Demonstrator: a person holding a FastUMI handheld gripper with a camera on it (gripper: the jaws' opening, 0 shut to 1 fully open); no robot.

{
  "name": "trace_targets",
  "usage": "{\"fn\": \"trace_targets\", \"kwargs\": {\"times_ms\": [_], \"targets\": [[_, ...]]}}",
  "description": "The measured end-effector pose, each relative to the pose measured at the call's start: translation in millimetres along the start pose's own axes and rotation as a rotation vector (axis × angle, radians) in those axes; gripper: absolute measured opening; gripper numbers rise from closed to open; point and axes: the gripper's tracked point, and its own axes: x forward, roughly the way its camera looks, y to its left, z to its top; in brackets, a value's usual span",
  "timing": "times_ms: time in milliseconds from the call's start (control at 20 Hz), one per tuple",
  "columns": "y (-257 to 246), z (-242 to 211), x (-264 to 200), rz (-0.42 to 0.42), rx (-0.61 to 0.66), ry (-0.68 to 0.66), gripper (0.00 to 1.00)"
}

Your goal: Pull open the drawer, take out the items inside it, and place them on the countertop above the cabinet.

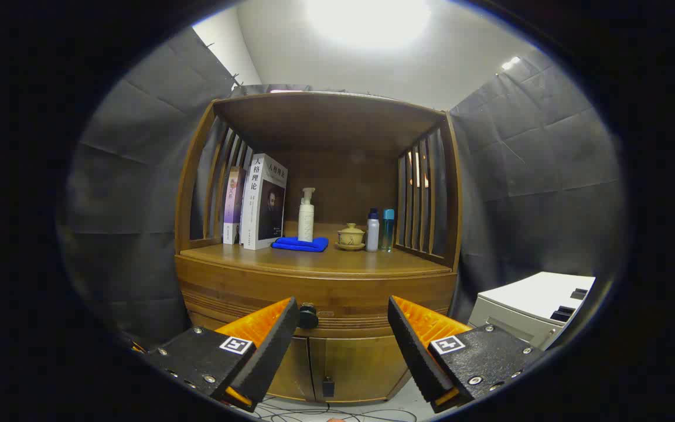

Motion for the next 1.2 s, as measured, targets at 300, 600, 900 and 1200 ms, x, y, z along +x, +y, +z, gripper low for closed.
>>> {"fn": "trace_targets", "kwargs": {"times_ms": [300, 600, 900, 1200], "targets": [[0.8, 0.5, -0.4, 0.004, 0.005, -0.002, 0.95], [1.4, -0.5, -0.2, 0.004, 0.009, 0.002, 0.95], [0.8, -2.1, -0.6, -0.009, 0.013, 0.009, 0.95], [0.3, 2.4, 2.3, -0.021, 0.055, 0.004, 0.95]]}}
